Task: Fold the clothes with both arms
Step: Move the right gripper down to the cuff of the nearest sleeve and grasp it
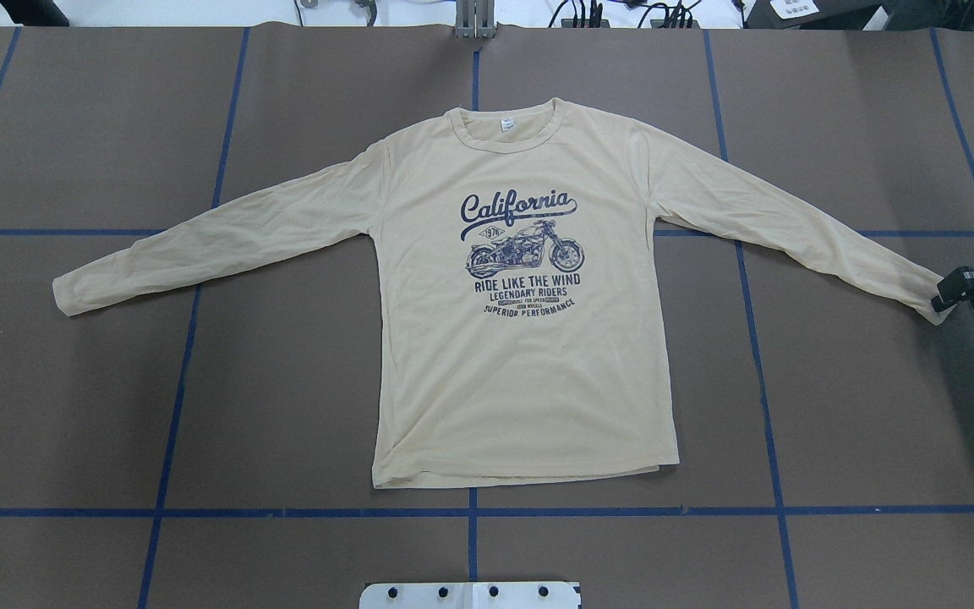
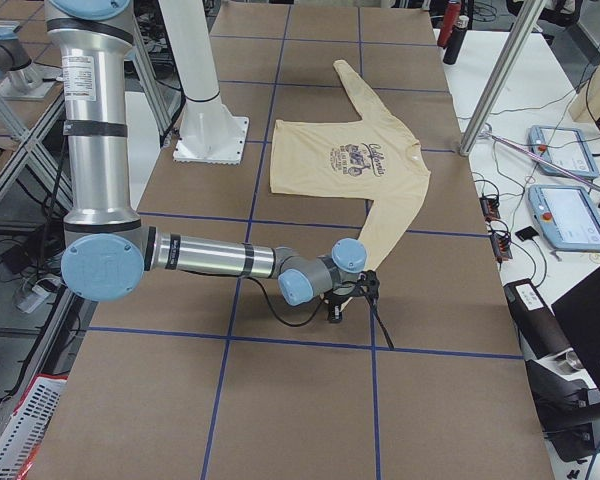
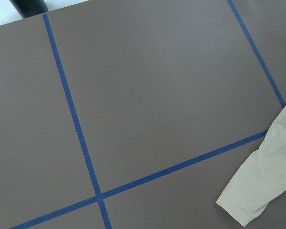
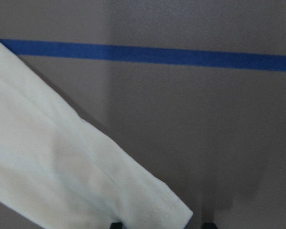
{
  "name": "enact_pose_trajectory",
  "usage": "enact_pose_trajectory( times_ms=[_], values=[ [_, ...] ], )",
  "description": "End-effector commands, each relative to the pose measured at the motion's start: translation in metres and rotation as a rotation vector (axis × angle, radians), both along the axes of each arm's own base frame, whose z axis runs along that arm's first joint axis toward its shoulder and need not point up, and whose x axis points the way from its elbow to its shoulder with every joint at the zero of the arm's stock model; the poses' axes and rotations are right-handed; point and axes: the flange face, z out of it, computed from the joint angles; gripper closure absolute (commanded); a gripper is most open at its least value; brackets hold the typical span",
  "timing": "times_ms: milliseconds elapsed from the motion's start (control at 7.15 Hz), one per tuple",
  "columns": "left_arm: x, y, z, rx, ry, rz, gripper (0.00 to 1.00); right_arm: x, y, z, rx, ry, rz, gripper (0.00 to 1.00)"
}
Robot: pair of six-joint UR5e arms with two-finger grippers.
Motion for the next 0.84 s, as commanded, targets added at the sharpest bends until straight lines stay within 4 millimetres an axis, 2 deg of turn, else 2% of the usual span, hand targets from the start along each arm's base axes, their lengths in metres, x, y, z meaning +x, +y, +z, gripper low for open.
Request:
enact_pose_trajectory(
  times_ms=[0,140,699],
  values=[
    [0.0,0.0,0.001,-0.004,0.002,0.001,0.0,-0.001,0.0,0.0,-0.001,0.002,0.0,0.87],
    [0.0,0.0,0.0,-0.002,0.002,0.001,0.0,-0.001,-0.001,-0.001,0.003,0.0,-0.001,1.0],
    [0.0,0.0,0.0,-0.002,0.003,0.0,0.0,-0.007,-0.012,-0.035,0.055,-0.038,-0.005,1.0]
  ],
)
